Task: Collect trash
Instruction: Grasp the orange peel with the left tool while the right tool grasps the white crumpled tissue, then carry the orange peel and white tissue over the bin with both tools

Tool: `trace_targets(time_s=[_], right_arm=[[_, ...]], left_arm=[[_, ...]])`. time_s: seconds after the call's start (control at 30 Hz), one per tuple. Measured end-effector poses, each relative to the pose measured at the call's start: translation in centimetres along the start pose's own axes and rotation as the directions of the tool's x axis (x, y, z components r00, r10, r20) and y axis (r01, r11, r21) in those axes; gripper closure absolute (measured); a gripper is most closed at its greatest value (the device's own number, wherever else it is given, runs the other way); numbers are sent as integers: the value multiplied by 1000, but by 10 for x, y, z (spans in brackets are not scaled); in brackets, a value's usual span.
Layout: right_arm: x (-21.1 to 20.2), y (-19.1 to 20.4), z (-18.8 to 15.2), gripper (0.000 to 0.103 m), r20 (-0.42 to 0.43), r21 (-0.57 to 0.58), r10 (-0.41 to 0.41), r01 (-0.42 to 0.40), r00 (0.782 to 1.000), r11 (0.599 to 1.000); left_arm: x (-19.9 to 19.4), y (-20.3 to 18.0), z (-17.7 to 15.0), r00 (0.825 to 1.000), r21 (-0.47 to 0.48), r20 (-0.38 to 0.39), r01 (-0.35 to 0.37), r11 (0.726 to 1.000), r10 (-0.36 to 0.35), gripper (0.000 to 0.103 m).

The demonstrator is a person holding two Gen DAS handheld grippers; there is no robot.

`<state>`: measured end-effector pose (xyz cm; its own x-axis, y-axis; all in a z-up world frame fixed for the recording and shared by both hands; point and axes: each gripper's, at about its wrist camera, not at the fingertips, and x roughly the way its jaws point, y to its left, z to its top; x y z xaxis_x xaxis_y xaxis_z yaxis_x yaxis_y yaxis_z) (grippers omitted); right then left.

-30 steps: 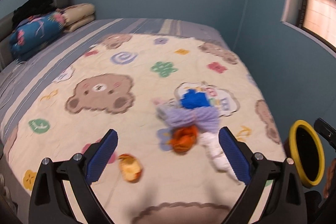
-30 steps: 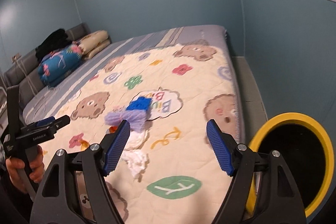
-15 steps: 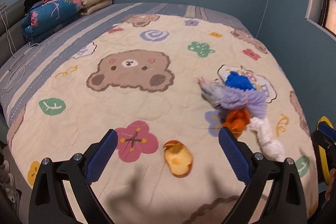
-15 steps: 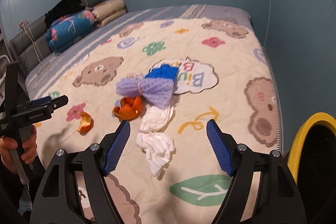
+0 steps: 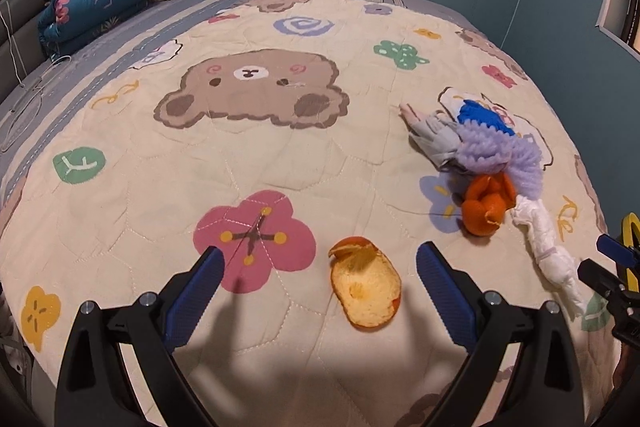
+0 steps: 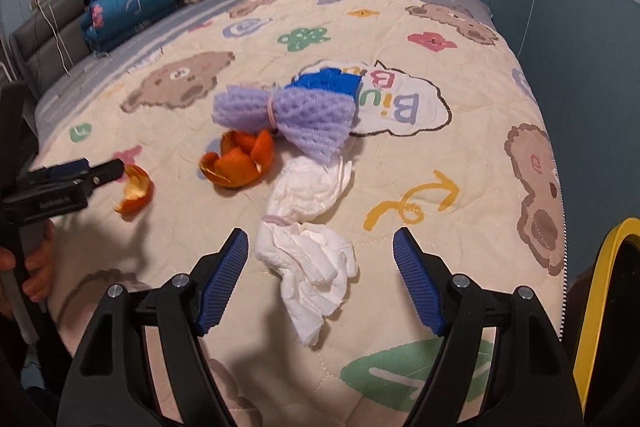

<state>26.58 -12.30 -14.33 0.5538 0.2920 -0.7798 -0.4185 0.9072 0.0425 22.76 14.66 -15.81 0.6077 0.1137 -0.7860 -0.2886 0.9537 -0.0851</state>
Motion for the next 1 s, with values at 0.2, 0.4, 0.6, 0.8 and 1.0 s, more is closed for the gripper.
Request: trace_targets(time_s=[0.2,0.4,0.6,0.8,1.0], right_arm=[[13,0,-4,32,-39,10,-22,22,999,1000],[24,5,-5,35,-62,7,-25,26,998,1000],[34,14,-5,45,-86,-17,-10,8,996,1000],[38,23,-7,68,-102,-31,25,-29,994,999],[32,31,-7,83,-92,-48,38,-43,995,998]], left_arm=[[9,-3,-5,1000,-3,-12,18,1000,-18,10],[14,-10,-8,1000,13,-8,24,1000,-24,19],[22,-14,-9,997,13,-44,64,998,-64,40],[25,-18,-11,994,29,-69,84,996,-82,69],[28,-12,-12,989,-18,-93,111,994,-112,97]])
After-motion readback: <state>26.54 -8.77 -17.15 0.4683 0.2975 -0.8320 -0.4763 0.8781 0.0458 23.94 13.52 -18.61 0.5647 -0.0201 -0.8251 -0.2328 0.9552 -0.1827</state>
